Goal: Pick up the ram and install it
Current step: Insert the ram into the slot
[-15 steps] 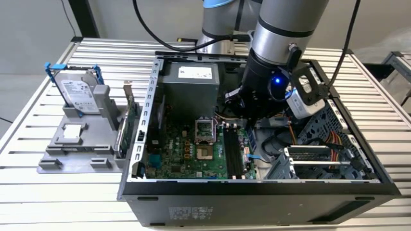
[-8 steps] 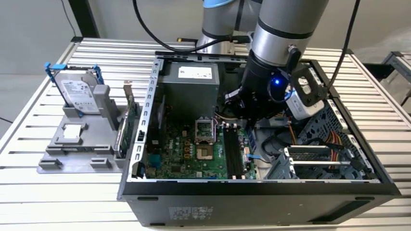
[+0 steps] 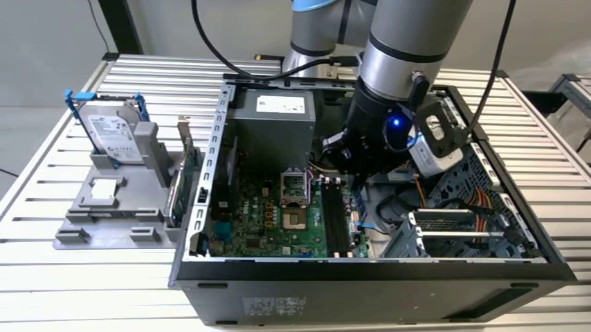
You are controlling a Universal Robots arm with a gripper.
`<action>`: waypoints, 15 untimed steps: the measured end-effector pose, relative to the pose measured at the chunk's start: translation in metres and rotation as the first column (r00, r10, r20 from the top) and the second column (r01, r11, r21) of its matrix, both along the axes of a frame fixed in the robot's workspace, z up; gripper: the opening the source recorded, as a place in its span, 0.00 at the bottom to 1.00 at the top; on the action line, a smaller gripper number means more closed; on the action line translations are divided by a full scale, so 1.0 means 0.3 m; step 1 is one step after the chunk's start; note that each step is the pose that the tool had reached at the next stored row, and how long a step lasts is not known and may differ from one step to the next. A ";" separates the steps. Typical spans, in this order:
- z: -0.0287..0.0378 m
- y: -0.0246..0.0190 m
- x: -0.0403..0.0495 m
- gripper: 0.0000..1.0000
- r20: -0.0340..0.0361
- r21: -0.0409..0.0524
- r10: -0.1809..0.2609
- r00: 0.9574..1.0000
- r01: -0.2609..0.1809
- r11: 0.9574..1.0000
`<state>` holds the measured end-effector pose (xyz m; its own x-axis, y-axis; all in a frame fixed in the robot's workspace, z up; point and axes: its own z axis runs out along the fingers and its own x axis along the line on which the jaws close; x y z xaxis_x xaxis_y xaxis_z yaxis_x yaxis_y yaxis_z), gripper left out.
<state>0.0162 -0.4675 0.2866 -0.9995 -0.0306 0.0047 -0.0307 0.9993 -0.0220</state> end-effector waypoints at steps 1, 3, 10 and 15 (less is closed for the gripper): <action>-0.002 0.000 0.000 0.00 0.000 0.000 0.000 1.000 0.000 1.000; -0.007 0.000 0.000 0.00 0.000 0.000 0.000 1.000 0.000 1.000; -0.031 0.000 0.000 0.00 -0.001 0.000 0.000 1.000 0.000 1.000; -0.047 0.000 0.000 0.00 -0.002 0.000 0.000 1.000 0.000 1.000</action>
